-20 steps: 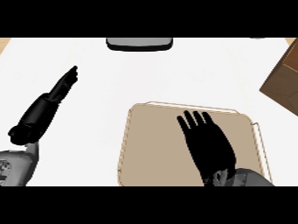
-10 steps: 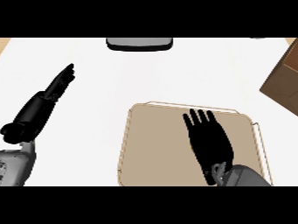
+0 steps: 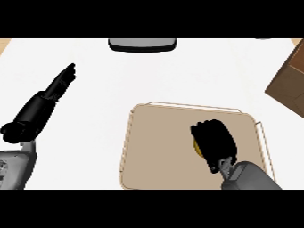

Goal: Pick the lemon from the tray and place it in the cardboard box

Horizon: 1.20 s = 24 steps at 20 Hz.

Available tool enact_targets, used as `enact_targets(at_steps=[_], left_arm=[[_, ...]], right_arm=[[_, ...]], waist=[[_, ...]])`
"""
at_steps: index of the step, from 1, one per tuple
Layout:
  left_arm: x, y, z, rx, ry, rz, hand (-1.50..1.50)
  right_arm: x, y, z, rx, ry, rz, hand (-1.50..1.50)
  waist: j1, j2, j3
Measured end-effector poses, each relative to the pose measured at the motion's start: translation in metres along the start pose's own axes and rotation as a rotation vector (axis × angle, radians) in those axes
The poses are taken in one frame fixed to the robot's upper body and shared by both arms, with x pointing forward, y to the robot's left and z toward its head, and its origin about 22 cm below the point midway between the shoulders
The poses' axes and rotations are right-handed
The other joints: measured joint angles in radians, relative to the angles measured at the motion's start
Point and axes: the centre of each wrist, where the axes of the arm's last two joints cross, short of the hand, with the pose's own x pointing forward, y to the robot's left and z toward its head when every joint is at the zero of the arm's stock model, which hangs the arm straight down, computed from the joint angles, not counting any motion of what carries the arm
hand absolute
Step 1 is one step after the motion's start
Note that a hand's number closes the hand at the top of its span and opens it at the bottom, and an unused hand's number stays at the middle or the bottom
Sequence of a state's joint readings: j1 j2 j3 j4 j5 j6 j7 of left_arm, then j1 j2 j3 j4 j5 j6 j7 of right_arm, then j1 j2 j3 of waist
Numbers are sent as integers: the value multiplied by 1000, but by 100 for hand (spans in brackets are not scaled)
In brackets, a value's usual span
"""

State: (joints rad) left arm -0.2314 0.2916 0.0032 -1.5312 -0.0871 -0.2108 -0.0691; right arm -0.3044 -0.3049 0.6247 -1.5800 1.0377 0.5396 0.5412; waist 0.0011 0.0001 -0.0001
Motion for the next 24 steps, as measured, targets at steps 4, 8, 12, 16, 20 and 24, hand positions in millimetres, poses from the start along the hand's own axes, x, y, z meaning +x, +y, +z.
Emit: enact_targets(at_steps=[4,8,12,16,20,24], left_arm=[[-4,0,0,8,0,-3,0],[-3,-2,-1,4,3,-3,0],[0,-4,2,7,-2,-5,0],[4,-5,0,-2,-5,-3,0],[2,-7,2,8,-3,-3,0],[2,-8,8,2,9,1,0]], right_arm=[[0,8,-3,-90,-57,24,150],[0,6,-5,-154,-88,54,150],[-4,1,-8,-232,-146,39,150],[-18,-16,-24,-285,-258,-112,150],[-35,-31,-34,-378,-345,-201,150],[-50,-53,-20,-500,-384,-181,150]], waist=[[1,-3,-2],[0,-2,-1],[2,-1,0],[10,3,1],[8,2,1],[2,-1,0]])
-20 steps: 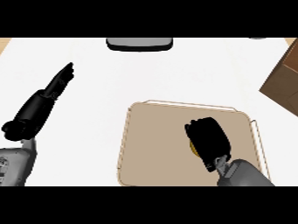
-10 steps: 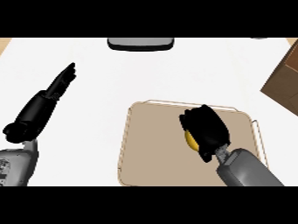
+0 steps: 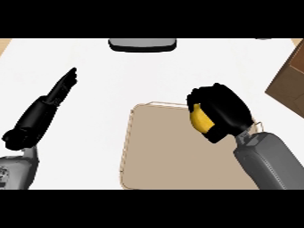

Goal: Pick the lemon from the tray and place it in the cardboard box

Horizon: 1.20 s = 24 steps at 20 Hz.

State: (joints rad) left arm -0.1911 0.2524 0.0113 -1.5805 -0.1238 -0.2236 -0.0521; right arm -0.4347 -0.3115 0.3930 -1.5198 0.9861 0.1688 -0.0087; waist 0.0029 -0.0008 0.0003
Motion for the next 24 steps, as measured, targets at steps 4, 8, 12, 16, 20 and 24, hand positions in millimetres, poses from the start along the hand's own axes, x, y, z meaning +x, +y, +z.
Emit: enact_targets(at_steps=[4,8,12,16,20,24], left_arm=[[1,-3,-8,7,-1,-2,0],[-2,0,-2,4,1,1,0],[-3,6,-2,8,-2,0,0],[-3,8,-3,8,-6,2,0],[-2,4,-5,1,-8,-1,0],[-2,-4,-7,-1,-15,-1,0]], right_arm=[[-4,-36,6,-101,7,-5,150],[-16,-74,11,-250,139,-68,150],[-35,-102,17,-379,301,-154,150],[-73,-130,20,-458,442,-192,150],[-111,-148,26,-497,539,-220,150],[-154,-152,36,-477,609,-172,150]], waist=[[-7,-1,0],[-9,-3,-1],[-9,-2,-1],[-1,1,-1],[3,3,0],[8,5,0]])
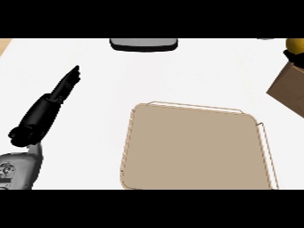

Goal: Pick the lemon from the tray and place it in the cardboard box

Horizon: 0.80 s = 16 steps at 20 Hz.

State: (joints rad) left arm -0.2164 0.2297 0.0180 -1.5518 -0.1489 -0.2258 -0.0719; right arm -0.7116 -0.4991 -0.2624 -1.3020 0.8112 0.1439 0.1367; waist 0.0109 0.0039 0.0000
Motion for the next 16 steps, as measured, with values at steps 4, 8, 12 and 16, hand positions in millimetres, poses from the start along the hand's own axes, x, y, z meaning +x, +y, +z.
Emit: enact_targets(at_steps=[4,8,12,16], left_arm=[[1,4,2,-6,-2,1,0],[3,1,1,-14,-9,-4,0],[5,6,-1,-23,-14,-1,0],[3,4,-3,-28,-16,1,0]], right_arm=[[-34,-9,-16,88,52,76,150],[-70,-14,-20,257,121,125,150],[-99,-12,-22,382,153,149,150],[-123,-18,-22,498,194,185,-150]], waist=[[9,3,0],[13,5,1],[21,8,1],[28,11,1]])
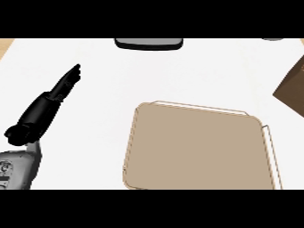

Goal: Pick the lemon from the tray and place it in the cardboard box

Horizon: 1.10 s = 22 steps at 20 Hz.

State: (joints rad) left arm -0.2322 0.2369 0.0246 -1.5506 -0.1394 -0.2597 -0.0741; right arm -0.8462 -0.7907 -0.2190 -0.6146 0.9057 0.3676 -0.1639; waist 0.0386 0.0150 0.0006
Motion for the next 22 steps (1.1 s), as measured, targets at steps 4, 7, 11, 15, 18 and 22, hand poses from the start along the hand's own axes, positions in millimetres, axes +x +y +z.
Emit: enact_targets(at_steps=[4,7,11,15,18,22], left_arm=[[-1,-1,-2,2,1,4,0],[2,-3,-3,-3,2,8,0],[4,-5,-1,7,2,3,0],[2,-6,-1,17,7,-1,0],[2,-4,0,17,3,-1,0],[2,-6,-4,12,0,-3,0]], right_arm=[[-15,4,-2,119,-41,-7,-150],[-21,8,-3,141,-123,-44,-150],[-27,1,-2,37,-256,-236,-150],[-31,-5,-3,-102,-346,-606,-150],[-41,0,-1,-171,-325,-847,-150],[-64,-2,10,-246,-269,-1047,-150]], waist=[[0,0,1],[1,0,1],[-4,-3,3],[-17,-6,4],[-14,-3,3],[-10,2,3]])
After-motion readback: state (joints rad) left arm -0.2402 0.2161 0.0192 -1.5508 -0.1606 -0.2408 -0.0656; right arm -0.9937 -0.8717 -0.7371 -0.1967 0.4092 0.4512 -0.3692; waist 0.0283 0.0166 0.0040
